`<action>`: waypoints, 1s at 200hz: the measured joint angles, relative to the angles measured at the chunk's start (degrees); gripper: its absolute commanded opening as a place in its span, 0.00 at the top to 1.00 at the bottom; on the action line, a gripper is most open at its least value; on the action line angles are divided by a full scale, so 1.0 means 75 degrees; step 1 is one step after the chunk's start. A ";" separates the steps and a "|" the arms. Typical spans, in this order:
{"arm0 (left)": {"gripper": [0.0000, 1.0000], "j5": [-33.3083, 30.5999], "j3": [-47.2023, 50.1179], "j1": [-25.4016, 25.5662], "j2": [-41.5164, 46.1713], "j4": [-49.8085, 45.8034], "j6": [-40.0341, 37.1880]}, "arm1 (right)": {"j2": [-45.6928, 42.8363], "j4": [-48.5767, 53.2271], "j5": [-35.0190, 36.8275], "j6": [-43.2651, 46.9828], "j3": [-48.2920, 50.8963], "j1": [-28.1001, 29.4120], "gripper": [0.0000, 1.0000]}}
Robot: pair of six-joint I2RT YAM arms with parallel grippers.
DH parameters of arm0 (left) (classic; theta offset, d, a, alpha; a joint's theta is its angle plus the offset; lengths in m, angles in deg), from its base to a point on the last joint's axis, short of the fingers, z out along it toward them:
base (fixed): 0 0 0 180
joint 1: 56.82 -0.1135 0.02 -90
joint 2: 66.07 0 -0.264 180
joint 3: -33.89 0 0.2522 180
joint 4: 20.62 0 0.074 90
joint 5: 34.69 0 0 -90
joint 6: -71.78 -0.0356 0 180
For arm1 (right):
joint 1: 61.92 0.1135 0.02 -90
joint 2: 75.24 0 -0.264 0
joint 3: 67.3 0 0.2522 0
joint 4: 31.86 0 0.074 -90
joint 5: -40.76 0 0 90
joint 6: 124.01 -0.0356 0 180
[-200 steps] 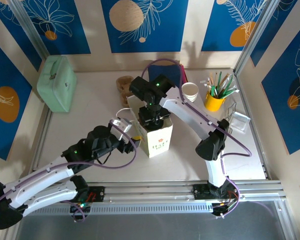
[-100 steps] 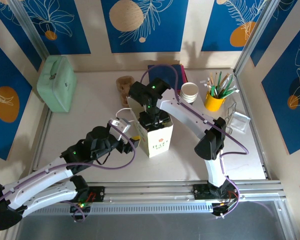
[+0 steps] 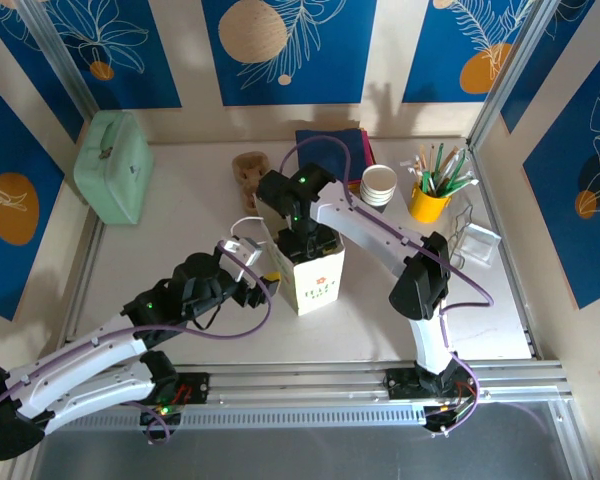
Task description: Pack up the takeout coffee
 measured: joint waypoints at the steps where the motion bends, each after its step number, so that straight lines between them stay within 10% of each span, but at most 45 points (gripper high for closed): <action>1: 0.09 0.0000 0.0000 0.0000 -0.0003 0.0000 -0.0003 | 0.0000 -0.0009 0.0000 0.0000 0.0015 0.0000 0.38; 200: 0.07 -0.0006 0.0012 0.0000 -0.0134 0.0003 -0.0006 | -0.0300 -0.0691 -0.0189 -0.0064 0.0839 -0.0015 0.38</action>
